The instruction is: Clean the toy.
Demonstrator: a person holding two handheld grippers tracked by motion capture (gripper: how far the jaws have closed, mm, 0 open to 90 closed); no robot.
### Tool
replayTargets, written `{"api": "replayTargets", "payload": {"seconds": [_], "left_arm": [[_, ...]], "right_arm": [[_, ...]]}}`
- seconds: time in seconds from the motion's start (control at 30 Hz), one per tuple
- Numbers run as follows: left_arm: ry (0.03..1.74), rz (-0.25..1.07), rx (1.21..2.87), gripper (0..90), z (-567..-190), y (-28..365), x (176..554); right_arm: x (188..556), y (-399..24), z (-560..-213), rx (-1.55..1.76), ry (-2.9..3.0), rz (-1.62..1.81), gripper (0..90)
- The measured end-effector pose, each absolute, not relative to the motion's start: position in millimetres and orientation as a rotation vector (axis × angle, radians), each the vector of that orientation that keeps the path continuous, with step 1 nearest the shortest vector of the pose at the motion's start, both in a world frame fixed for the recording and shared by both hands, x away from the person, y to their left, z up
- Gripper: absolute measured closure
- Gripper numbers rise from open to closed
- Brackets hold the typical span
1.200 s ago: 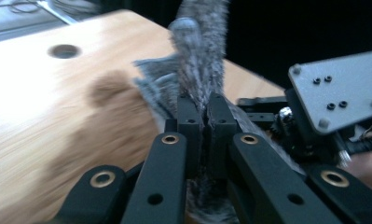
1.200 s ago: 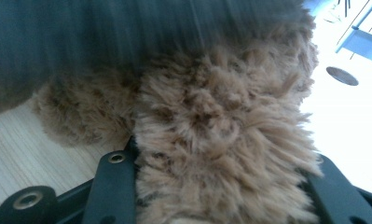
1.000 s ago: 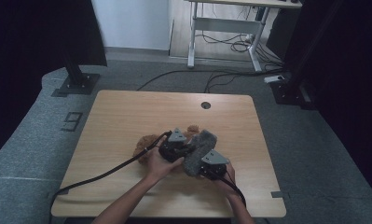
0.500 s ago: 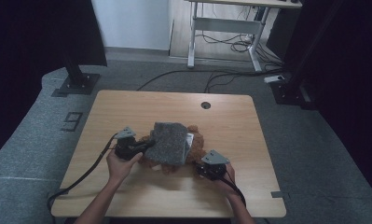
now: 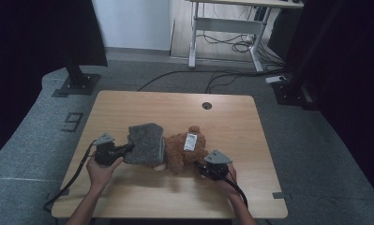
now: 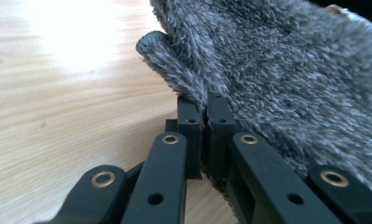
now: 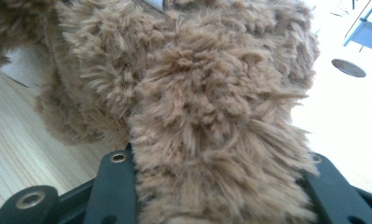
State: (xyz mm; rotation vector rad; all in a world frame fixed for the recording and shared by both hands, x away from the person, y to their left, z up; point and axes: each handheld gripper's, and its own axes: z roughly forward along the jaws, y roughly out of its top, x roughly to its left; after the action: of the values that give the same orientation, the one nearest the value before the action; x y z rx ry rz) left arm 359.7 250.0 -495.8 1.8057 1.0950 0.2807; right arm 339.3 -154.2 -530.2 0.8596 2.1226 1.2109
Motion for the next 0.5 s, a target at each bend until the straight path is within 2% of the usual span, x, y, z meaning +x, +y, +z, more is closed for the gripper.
{"api": "replayTargets", "payload": {"seconds": [0.27, 0.5], "left_arm": [[1.054, 0.269, 1.756, 86.5, -478.3, 245.0, 358.9], [0.910, 0.221, 1.774, 86.3, -449.3, 191.8, 365.4]], "right_arm": [[339.7, -154.6, -530.3, 0.870, 2.120, 1.214, 53.9], [340.3, -153.3, -529.7, 0.872, 2.116, 1.205, 54.1]]}}
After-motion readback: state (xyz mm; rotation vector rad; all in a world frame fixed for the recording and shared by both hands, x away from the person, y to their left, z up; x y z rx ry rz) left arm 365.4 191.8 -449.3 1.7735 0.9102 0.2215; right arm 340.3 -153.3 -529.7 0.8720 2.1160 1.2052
